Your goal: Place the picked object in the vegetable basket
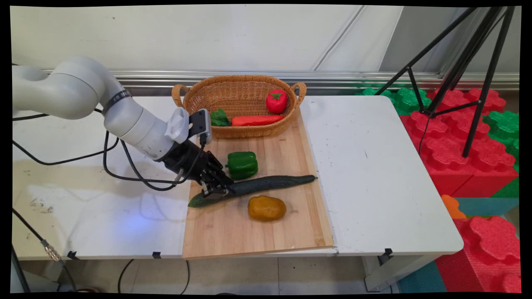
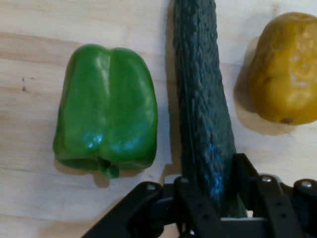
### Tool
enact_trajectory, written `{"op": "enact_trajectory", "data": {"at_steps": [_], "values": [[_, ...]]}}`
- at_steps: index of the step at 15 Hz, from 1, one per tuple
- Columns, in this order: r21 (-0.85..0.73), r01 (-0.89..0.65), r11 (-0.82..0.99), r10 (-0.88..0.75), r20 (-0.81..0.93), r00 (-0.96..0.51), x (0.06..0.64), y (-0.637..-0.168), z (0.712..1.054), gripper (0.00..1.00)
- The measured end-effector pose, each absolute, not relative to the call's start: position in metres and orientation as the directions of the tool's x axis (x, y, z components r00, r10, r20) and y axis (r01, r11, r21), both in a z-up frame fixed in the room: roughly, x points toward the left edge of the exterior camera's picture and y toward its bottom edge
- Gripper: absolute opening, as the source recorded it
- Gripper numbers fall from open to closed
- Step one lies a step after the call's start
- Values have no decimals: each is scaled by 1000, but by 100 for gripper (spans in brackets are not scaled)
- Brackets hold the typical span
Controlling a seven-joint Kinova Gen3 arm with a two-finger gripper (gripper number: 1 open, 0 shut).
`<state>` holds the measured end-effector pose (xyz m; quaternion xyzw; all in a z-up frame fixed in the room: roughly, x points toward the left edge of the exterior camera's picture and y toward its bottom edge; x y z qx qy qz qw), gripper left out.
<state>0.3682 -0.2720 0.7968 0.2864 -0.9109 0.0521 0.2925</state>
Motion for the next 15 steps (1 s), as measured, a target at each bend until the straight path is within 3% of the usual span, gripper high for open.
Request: {"op": "enact_trajectory", "data": {"at_steps": [15], "values": [[56,-547,835,-454,631,-629,382,-264,847,0]]}}
